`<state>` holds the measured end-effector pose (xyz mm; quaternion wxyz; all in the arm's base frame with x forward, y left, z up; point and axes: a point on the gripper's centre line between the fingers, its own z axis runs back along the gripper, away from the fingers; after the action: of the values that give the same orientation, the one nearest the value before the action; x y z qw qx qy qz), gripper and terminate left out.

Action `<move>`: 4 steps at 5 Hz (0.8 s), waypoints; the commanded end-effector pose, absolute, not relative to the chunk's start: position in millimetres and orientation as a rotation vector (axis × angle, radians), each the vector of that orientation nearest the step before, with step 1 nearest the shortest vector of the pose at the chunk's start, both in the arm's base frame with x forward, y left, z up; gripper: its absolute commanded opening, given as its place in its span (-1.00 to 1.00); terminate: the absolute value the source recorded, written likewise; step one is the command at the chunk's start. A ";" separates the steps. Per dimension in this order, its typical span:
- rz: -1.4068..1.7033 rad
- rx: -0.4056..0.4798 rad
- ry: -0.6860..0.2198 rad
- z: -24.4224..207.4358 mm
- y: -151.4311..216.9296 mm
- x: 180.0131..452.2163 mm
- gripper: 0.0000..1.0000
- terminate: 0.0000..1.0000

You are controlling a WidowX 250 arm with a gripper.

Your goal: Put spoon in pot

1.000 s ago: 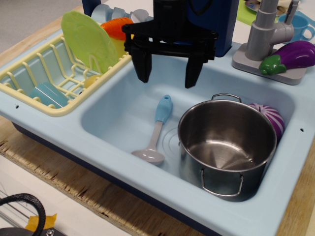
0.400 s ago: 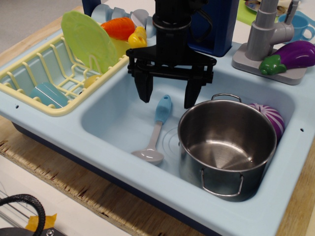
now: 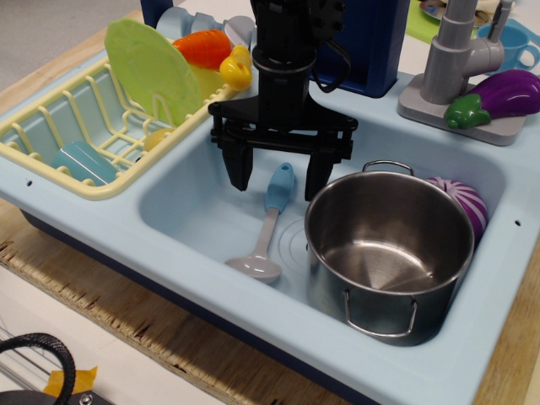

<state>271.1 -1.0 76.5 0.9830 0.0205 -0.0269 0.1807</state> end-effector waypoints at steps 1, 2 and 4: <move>0.363 0.042 -0.114 68.0 10.4 276.5 1.00 -1.00; 0.355 0.034 -0.186 60.9 5.8 275.4 -1.00 -1.00; 0.341 0.040 -0.200 67.3 -2.5 281.3 -1.00 -1.00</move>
<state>275.1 -2.8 76.0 0.9786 0.0523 -0.1037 0.1699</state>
